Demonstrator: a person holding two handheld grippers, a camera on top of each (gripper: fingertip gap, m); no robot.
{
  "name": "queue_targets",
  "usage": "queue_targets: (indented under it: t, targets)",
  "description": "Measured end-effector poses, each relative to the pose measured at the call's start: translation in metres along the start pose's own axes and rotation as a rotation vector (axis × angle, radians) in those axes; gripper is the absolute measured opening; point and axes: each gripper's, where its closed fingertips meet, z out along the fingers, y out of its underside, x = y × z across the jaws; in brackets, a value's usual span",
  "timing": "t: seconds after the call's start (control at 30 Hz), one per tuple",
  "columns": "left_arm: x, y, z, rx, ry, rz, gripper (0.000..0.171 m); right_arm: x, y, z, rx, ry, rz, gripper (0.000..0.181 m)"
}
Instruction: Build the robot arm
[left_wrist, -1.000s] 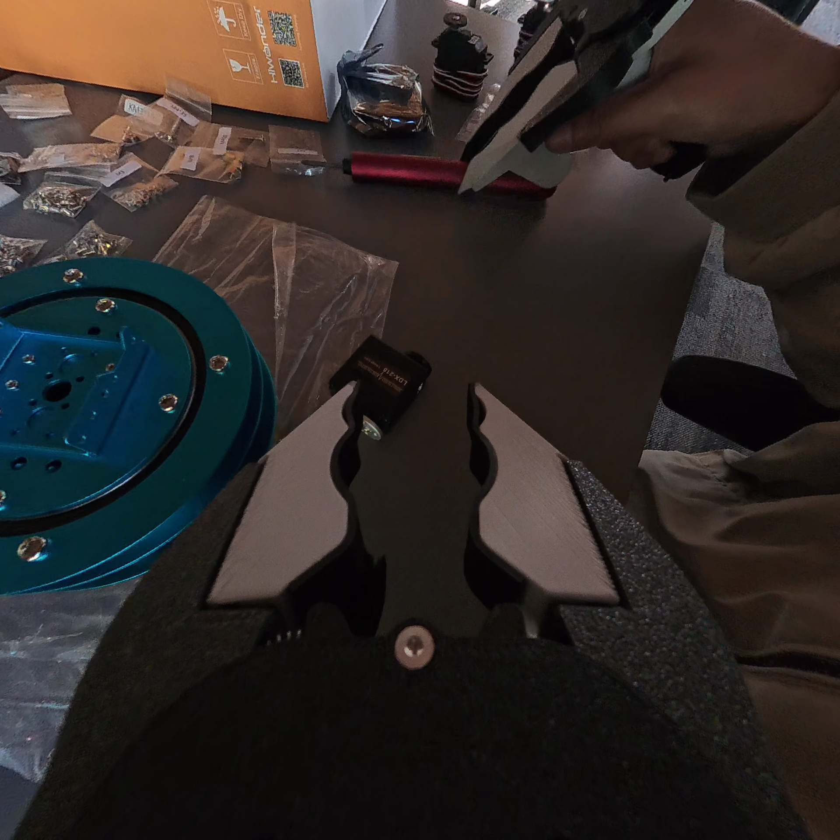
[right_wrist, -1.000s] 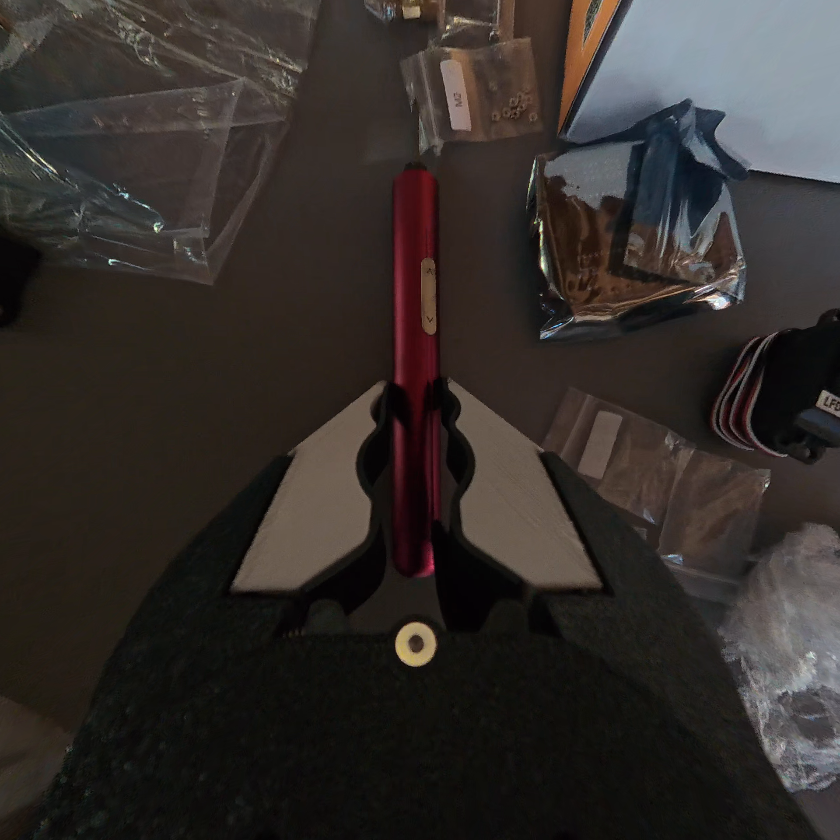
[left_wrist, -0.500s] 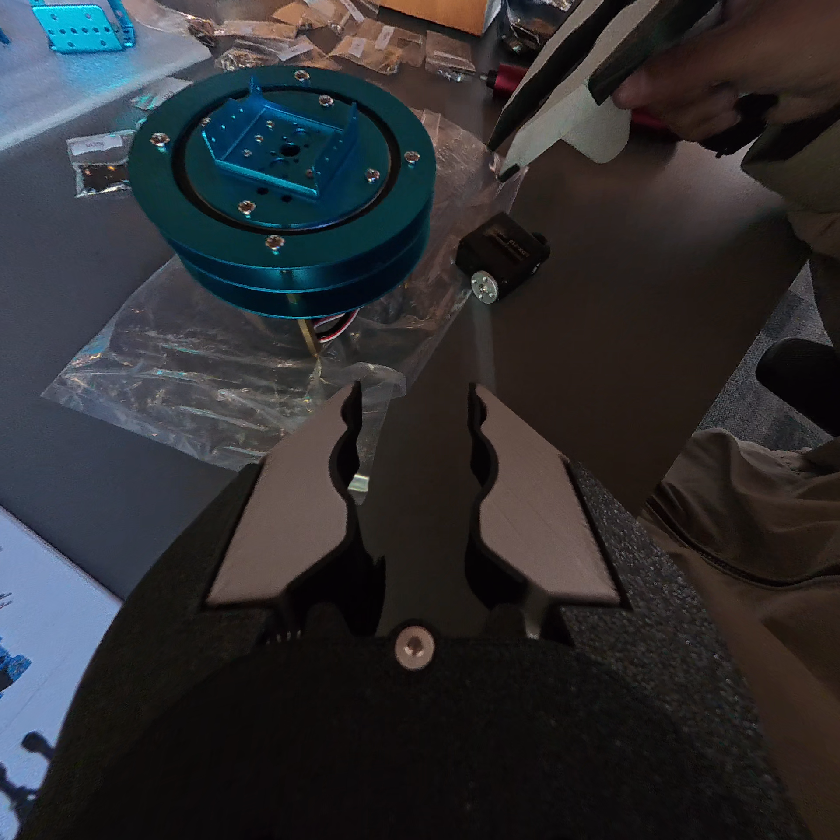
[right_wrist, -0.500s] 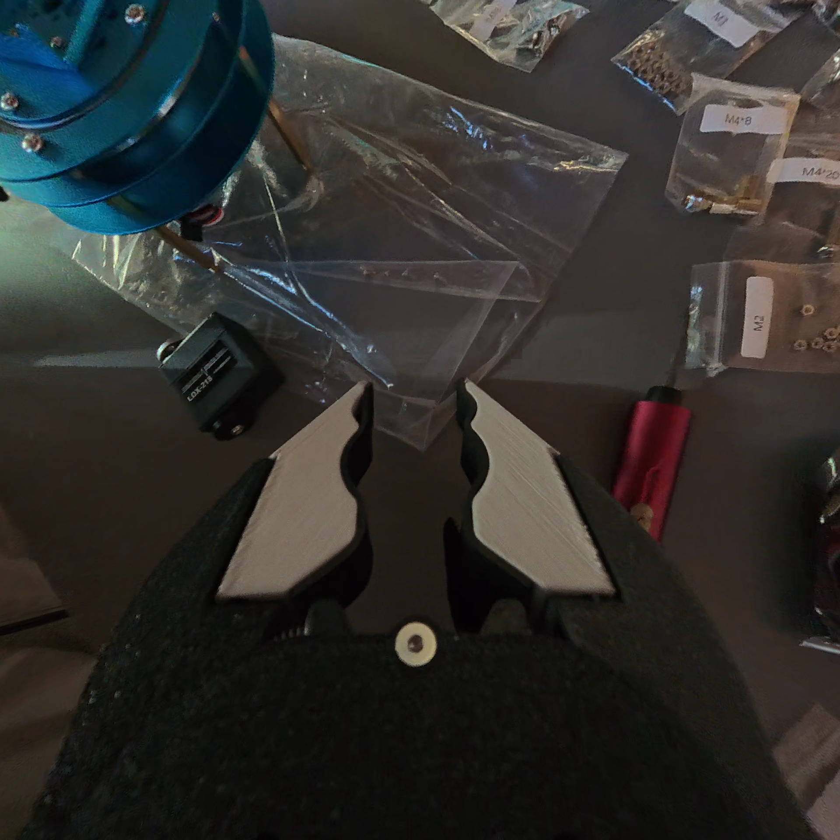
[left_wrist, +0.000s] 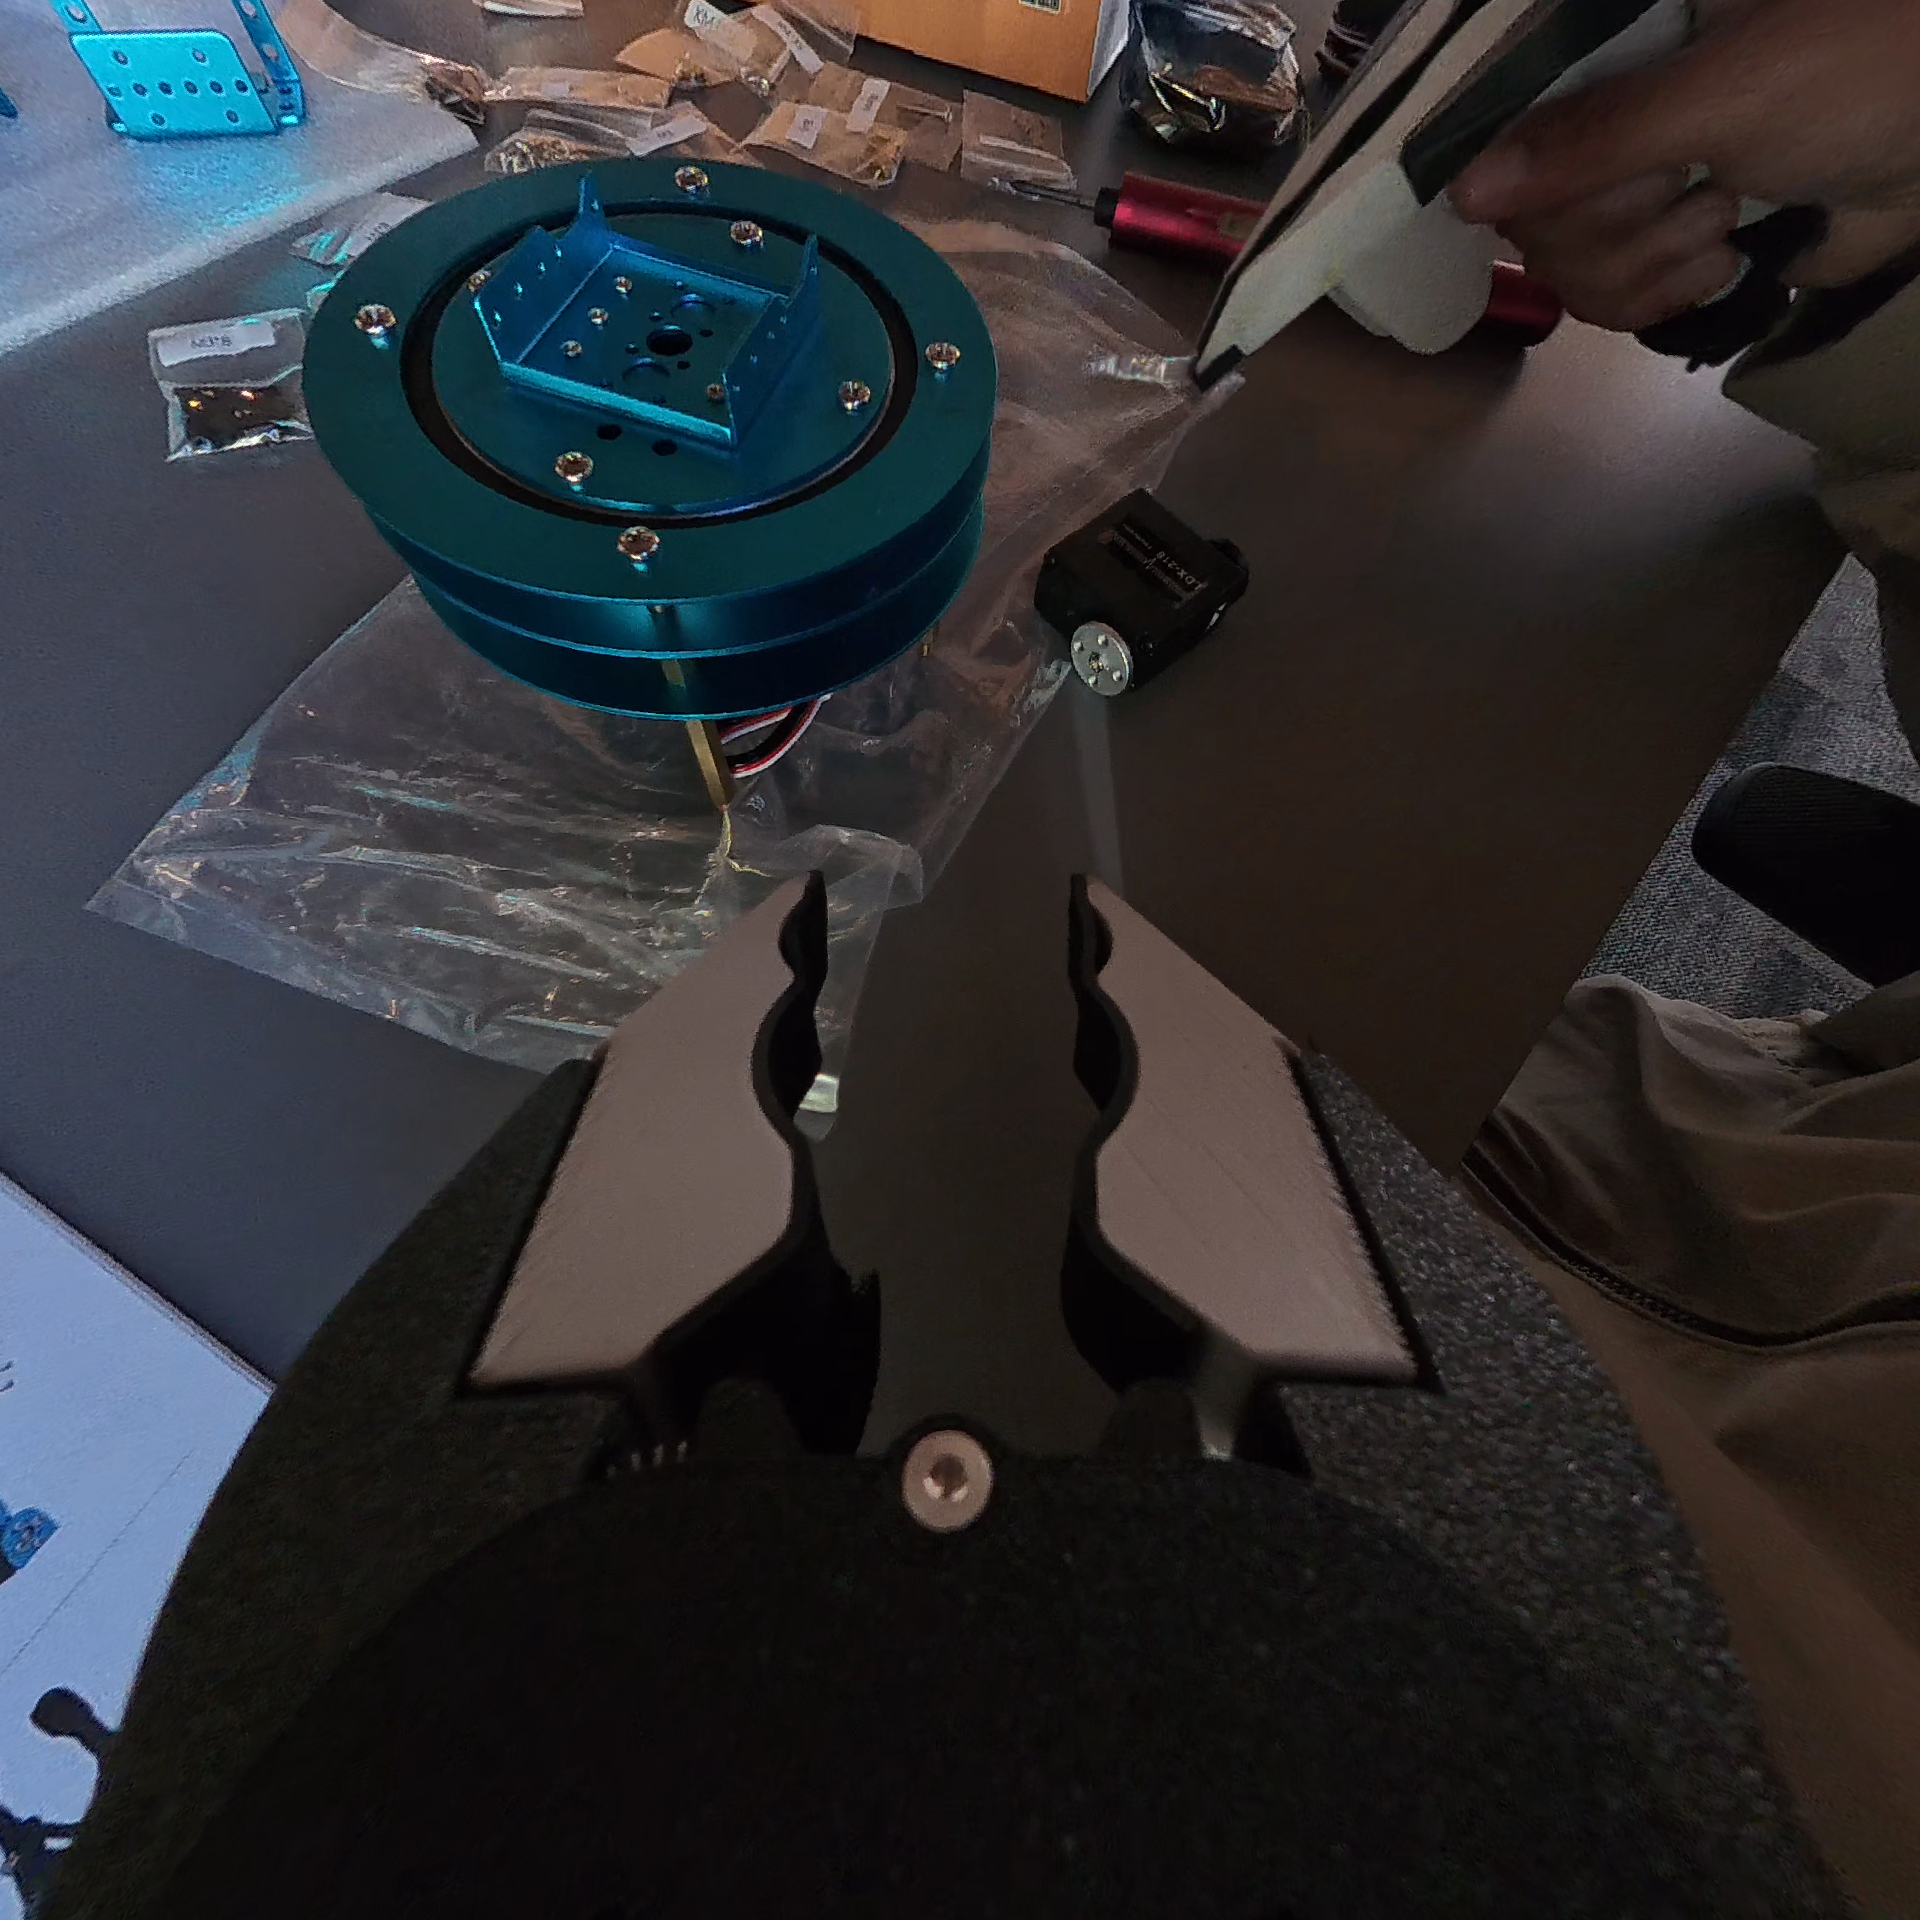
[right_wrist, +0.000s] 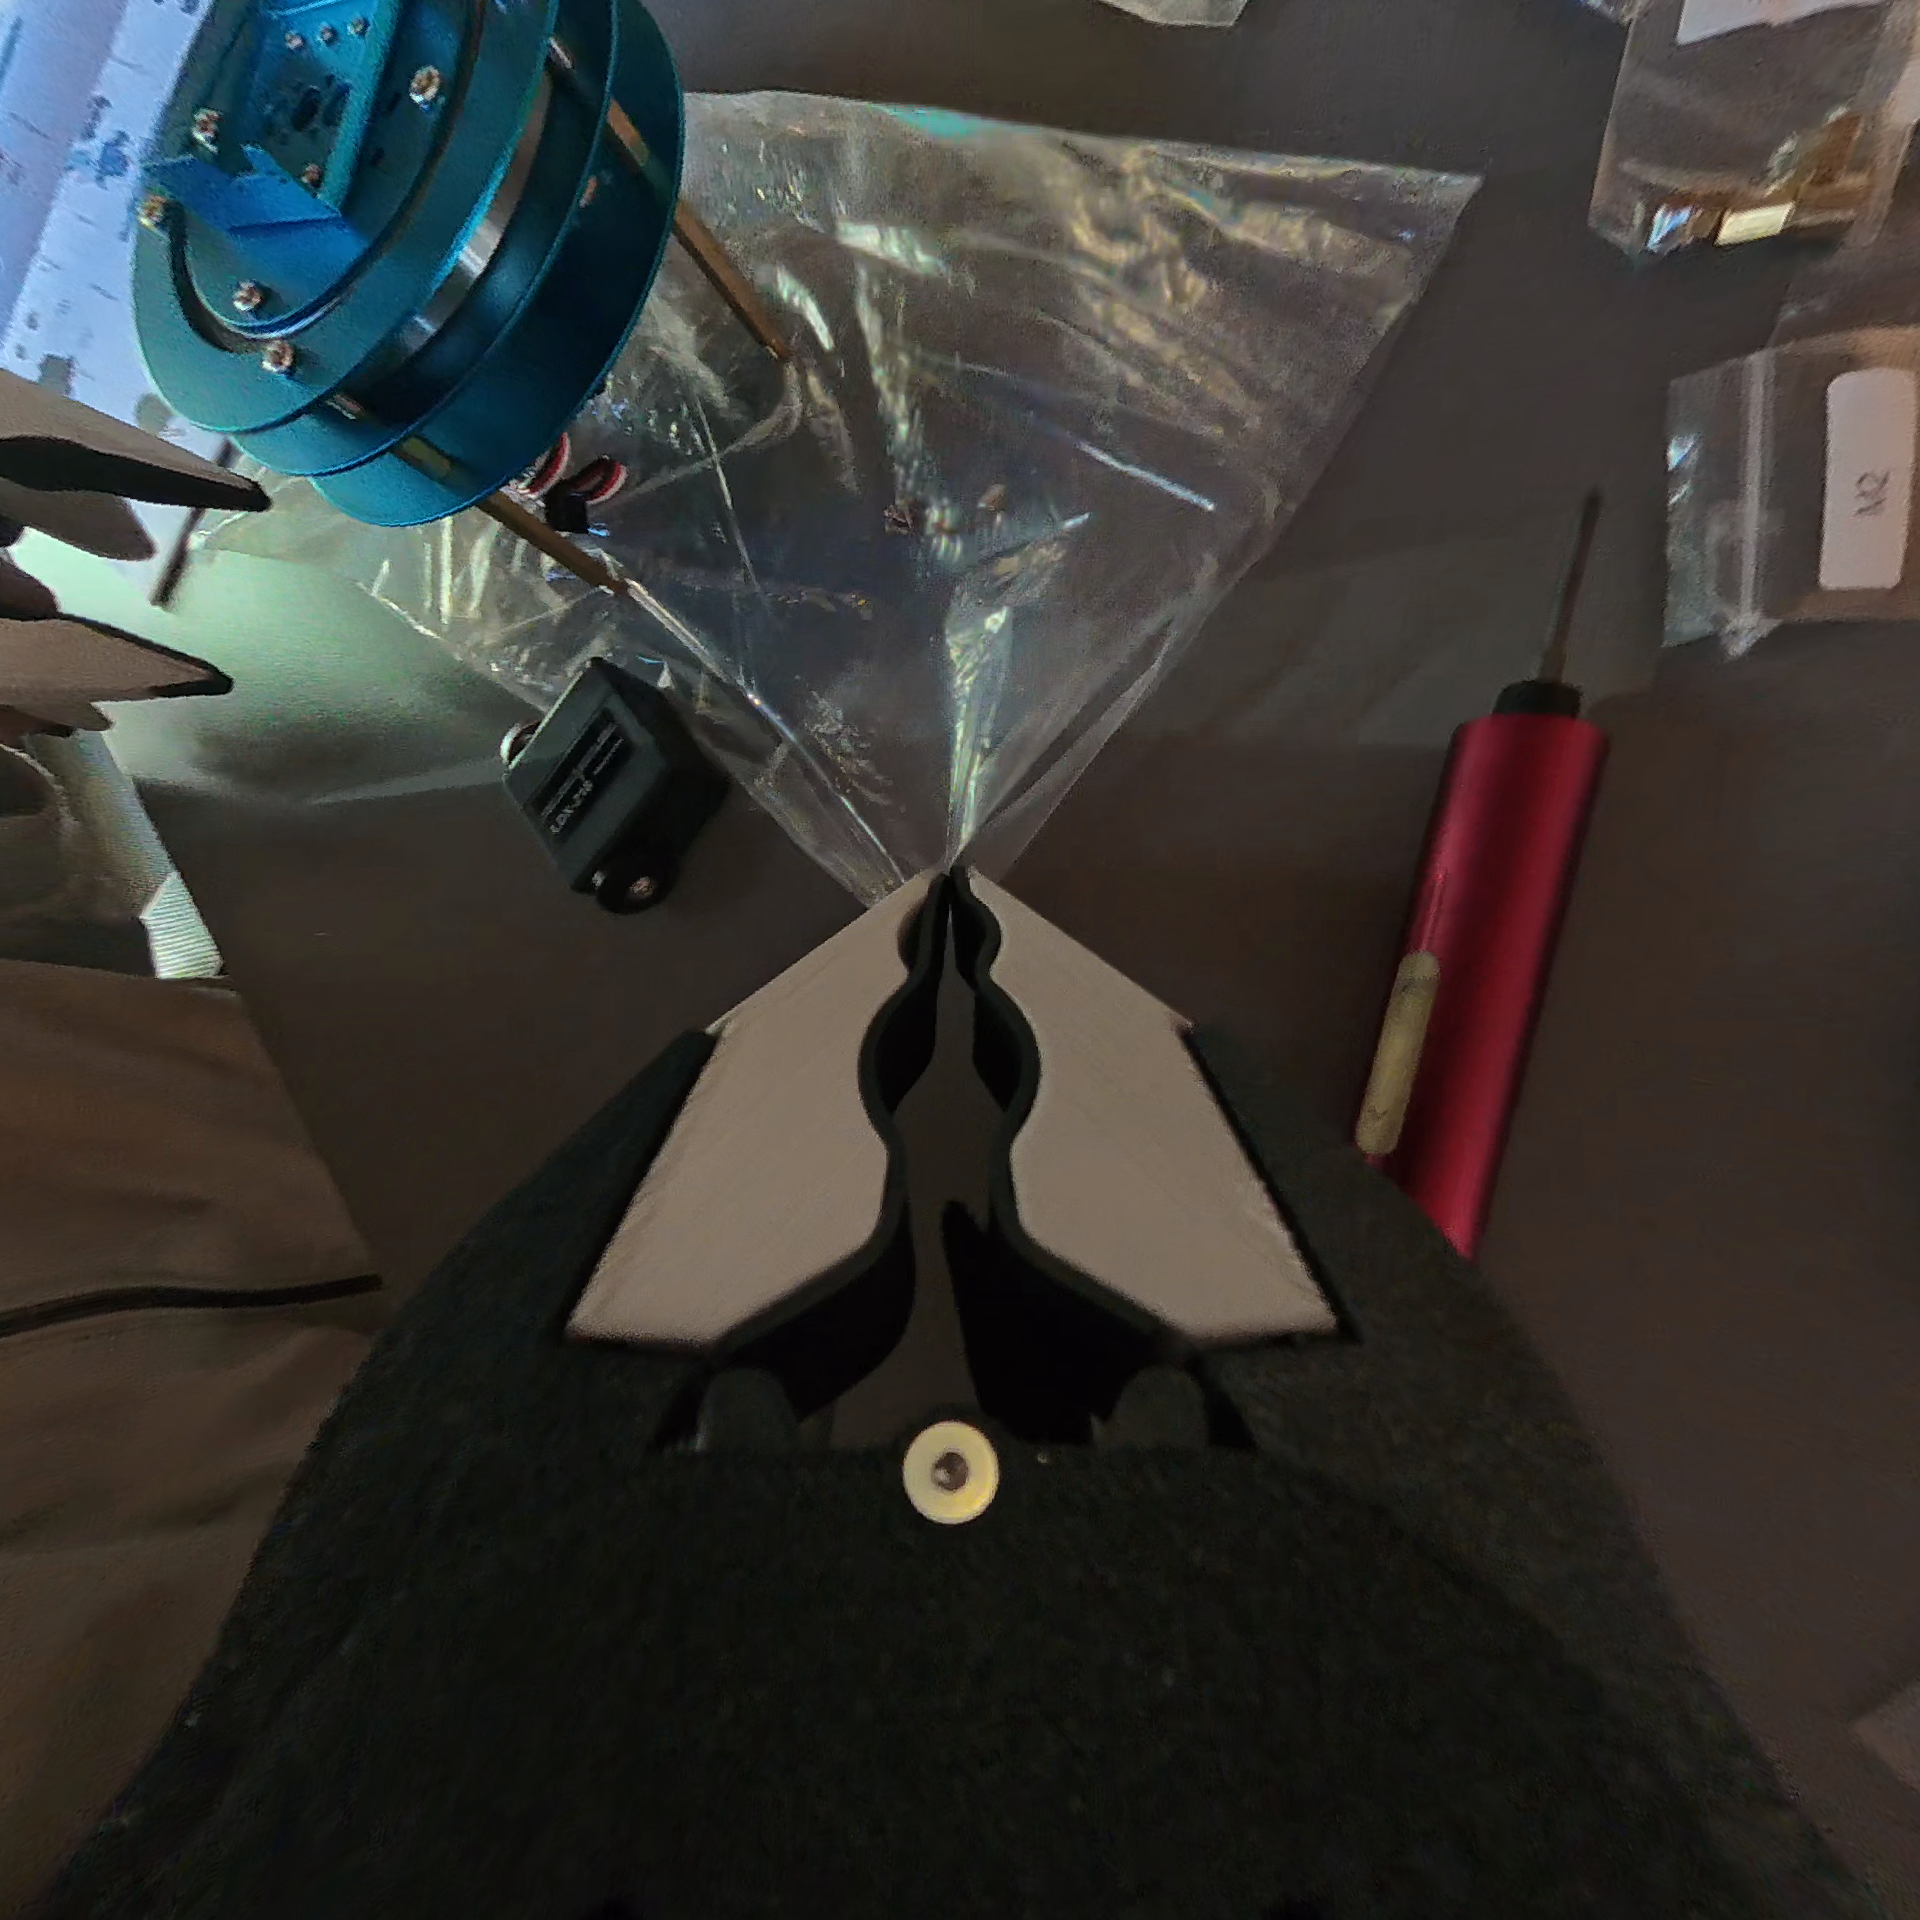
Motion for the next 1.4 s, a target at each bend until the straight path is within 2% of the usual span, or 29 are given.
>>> queue_targets:
  t: [0.2, 0.43, 0.5, 0.6, 0.77, 0.83, 0.9, 1.03, 1.1, 1.2, 1.4]
  targets:
    - [0.000, 0.002, 0.007, -0.024, 0.003, 0.019, 0.046, -0.004, 0.010, -0.001, -0.007, -0.061, 0.070, 0.000]
    - [-0.009, 0.008, 0.011, -0.083, -0.021, 0.079, 0.039, 0.006, 0.005, 0.004, 0.005, -0.008, 0.047, 0.003]
    - [-0.011, 0.003, 0.008, -0.068, -0.038, 0.099, 0.039, 0.011, 0.001, -0.001, 0.010, 0.064, -0.015, 0.015]
    - [-0.013, 0.002, 0.002, -0.064, -0.041, 0.114, 0.040, 0.007, -0.009, -0.009, 0.061, 0.158, -0.184, 0.023]
    - [-0.025, 0.020, 0.005, -0.152, -0.091, 0.193, 0.040, -0.022, -0.005, -0.008, 0.046, 0.189, -0.466, 0.038]
    - [-0.030, 0.022, 0.007, -0.176, -0.123, 0.244, 0.039, -0.027, -0.006, -0.006, 0.043, 0.225, -0.558, 0.034]
    - [-0.035, 0.023, 0.008, -0.194, -0.160, 0.302, 0.027, -0.021, -0.007, -0.001, 0.019, 0.278, -0.633, 0.027]
    - [-0.039, 0.025, 0.005, -0.218, -0.168, 0.364, 0.005, -0.003, 0.001, 0.009, -0.095, 0.319, -0.686, 0.014]
    - [-0.042, 0.028, 0.002, -0.236, -0.171, 0.394, 0.000, -0.002, 0.000, 0.008, -0.090, 0.308, -0.683, 0.008]
    - [-0.042, 0.033, 0.000, -0.262, -0.154, 0.426, 0.000, 0.000, 0.005, 0.008, -0.112, 0.287, -0.677, 0.000]
    - [-0.040, 0.042, -0.002, -0.310, -0.117, 0.518, 0.000, -0.004, 0.012, 0.005, -0.137, 0.252, -0.692, 0.000]
